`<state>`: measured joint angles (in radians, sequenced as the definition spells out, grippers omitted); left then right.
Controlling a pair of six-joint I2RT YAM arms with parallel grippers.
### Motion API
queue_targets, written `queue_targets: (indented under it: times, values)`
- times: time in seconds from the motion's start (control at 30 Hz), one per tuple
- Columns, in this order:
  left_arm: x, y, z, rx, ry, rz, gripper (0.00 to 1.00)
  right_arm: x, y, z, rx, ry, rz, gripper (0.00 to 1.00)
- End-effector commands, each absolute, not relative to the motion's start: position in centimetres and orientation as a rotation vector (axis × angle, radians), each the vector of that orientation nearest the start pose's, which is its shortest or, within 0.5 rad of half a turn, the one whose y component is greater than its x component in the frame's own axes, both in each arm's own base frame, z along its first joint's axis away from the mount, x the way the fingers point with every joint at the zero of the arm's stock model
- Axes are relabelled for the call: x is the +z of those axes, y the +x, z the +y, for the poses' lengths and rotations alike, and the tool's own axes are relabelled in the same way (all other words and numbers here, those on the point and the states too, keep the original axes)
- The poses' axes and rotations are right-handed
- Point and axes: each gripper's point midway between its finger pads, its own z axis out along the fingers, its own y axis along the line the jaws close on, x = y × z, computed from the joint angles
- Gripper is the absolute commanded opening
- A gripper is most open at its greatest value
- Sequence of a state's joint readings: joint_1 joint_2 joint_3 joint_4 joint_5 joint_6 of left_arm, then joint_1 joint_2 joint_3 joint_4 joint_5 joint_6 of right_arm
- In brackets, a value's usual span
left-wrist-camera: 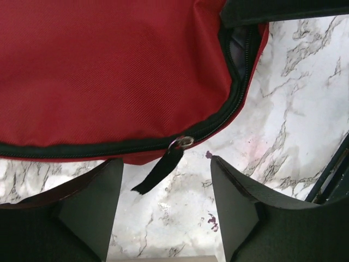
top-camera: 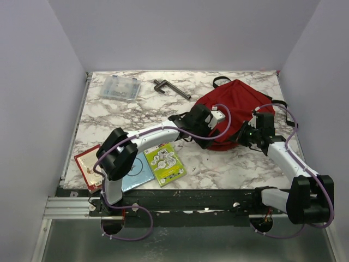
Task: Pack the student bag
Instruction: Unzip the student bag at the center of the board.
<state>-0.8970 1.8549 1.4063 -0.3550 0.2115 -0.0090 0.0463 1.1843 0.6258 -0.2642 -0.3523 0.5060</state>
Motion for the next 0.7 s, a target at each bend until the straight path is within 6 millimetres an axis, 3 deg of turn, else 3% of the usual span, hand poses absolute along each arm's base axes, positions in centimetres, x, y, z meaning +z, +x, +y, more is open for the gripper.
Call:
queue_targets:
  times: [0.0,0.13,0.2,0.4,0.5,0.67]
  values:
    - [10.1,27.2,-41.4,-0.579,1.211,2.157,0.64,9.5,28.5,10.1,0.733,0.331,2.383,0.01]
    - [9.5,28.1,-41.4,-0.495,1.169,2.180,0.49,9.6,28.4,10.1,0.734,0.334,2.387,0.01]
    - [9.3,29.1,-40.9,-0.424,1.132,2.181,0.36,9.7,28.4,10.0,0.730,0.336,2.382,0.01]
    - [9.4,31.2,-37.1,-0.182,0.929,2.208,0.00,9.5,28.6,8.6,0.631,0.417,2.379,0.01]
    - [9.2,31.7,-34.9,-0.085,0.845,2.229,0.00,9.3,29.1,7.2,0.531,0.475,2.362,0.01]
    - [8.2,30.7,-32.7,-0.131,0.752,2.318,0.00,9.3,30.1,4.2,0.350,0.613,2.325,0.01]
